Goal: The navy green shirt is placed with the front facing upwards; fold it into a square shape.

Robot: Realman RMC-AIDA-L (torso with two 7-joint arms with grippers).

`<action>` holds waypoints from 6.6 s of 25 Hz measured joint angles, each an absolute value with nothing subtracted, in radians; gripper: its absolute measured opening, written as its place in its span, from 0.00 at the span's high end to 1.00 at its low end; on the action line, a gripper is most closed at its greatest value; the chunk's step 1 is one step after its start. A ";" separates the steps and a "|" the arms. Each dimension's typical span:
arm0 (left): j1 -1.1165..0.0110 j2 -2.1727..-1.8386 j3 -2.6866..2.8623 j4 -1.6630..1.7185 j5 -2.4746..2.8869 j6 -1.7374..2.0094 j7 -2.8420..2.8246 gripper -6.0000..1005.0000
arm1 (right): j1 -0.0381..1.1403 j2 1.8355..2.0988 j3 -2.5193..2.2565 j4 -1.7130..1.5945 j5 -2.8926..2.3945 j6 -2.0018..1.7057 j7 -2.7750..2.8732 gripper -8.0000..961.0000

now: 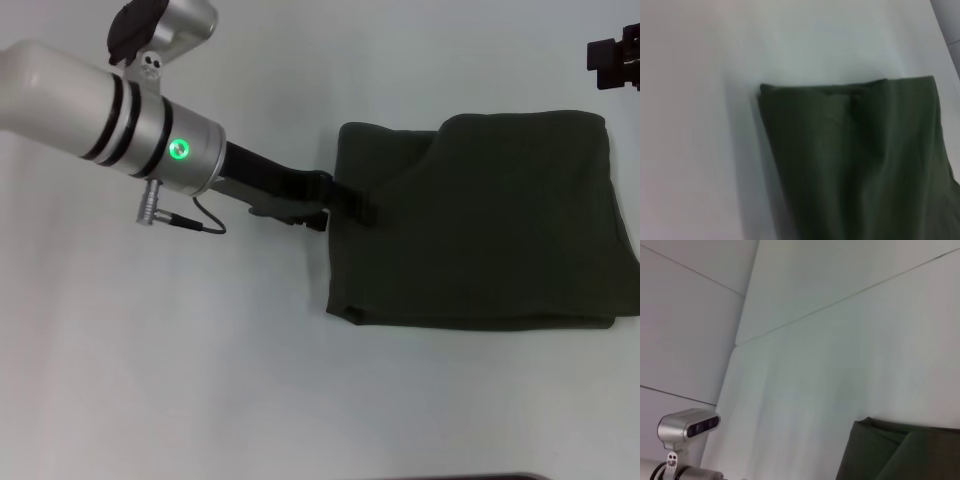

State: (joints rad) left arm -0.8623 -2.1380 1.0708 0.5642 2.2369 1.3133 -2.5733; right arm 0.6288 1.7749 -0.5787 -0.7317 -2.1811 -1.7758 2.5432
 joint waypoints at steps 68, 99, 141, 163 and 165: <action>-0.773 -2.032 0.999 0.594 2.278 1.372 -2.604 0.90 | 0.629 1.779 -0.561 -0.727 -2.175 -1.756 2.551 0.53; -0.831 -2.094 0.964 0.629 2.342 1.064 -2.565 0.42 | 0.640 1.781 -0.562 -0.699 -2.175 -1.738 2.551 0.53; -0.840 -2.087 0.870 0.595 2.345 1.108 -2.565 0.95 | 0.626 1.777 -0.558 -0.687 -2.180 -1.741 2.543 0.53; -0.838 -2.095 0.870 0.589 2.348 1.063 -2.565 0.75 | 0.626 1.776 -0.558 -0.687 -2.176 -1.742 2.547 0.53; -0.838 -2.095 0.868 0.589 2.348 1.059 -2.565 0.73 | 0.626 1.776 -0.558 -0.687 -2.176 -1.742 2.547 0.53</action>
State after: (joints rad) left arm -0.8382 -2.0950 0.8683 0.5887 2.3481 1.0592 -2.5654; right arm 0.6260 1.7759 -0.5584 -0.6872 -2.1760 -1.7419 2.5468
